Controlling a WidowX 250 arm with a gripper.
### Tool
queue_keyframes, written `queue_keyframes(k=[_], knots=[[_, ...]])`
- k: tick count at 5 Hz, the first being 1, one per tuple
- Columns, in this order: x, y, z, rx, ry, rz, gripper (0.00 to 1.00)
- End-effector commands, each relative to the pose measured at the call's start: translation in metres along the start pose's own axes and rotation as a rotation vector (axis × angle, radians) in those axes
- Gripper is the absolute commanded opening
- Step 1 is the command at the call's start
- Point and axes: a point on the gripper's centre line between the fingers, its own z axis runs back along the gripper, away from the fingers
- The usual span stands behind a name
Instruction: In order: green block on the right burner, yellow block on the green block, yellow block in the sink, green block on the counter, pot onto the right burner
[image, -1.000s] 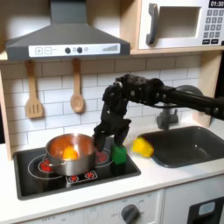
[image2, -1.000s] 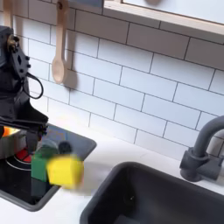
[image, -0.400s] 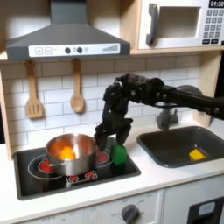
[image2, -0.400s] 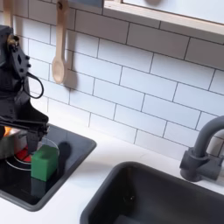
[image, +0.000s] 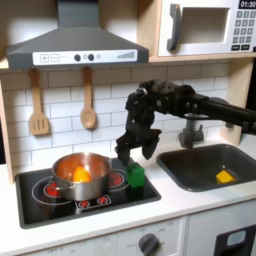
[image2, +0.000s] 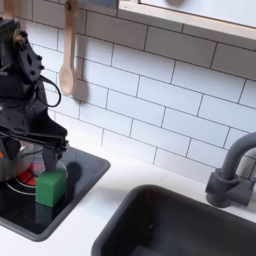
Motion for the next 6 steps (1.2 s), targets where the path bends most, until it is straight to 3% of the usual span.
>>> queue_keyframes(k=[1, 4, 6], knots=[[-0.004, 0.001, -0.011, -0.002, 0.027, -0.019, 1.00], [-0.001, 0.000, -0.028, 0.003, 0.040, -0.017, 1.00], [0.004, -0.008, -0.036, -0.016, 0.049, -0.012, 1.00]])
